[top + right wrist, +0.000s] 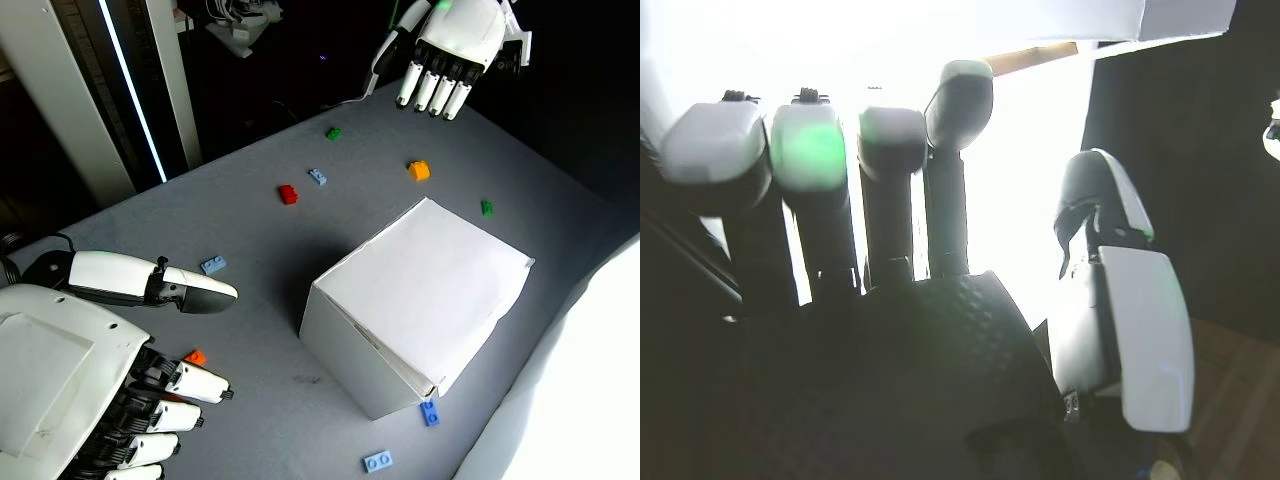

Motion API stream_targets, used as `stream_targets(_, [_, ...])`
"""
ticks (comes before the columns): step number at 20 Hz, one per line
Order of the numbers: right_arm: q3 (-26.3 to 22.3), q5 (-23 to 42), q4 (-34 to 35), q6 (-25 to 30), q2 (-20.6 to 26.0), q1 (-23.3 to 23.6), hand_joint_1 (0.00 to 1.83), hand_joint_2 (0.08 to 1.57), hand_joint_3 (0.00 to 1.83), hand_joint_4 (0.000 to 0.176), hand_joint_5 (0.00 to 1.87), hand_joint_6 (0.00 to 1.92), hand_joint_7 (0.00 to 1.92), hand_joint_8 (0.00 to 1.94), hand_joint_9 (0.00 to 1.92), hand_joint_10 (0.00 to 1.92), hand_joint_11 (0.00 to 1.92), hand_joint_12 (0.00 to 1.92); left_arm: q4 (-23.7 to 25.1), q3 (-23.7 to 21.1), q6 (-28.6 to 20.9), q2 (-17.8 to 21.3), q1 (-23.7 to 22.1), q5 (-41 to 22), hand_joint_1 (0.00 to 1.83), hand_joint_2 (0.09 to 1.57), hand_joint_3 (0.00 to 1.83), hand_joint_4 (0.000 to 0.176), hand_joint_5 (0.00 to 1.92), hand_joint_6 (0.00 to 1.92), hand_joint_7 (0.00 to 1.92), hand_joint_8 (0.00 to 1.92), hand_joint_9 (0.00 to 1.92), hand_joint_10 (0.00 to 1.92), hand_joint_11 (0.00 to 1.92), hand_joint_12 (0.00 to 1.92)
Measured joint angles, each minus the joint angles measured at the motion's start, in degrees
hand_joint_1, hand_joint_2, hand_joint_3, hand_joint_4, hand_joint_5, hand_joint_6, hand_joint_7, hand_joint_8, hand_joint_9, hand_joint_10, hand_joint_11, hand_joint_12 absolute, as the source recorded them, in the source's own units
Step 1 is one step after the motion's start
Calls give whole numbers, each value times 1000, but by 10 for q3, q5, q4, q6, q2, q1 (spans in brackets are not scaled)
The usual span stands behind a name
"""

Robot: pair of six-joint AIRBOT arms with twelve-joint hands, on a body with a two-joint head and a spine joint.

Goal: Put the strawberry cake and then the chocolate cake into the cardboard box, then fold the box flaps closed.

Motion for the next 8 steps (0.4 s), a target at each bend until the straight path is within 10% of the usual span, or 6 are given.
stream_targets(8, [0,0,0,2,1,0,0,1405,22,0,1065,1856,1285,1941,1344,1921,1376,1921,7,20,-5,0,-18,-16,0,1459,16,0,927,1838,1138,1710,1175,1881,1212,1921])
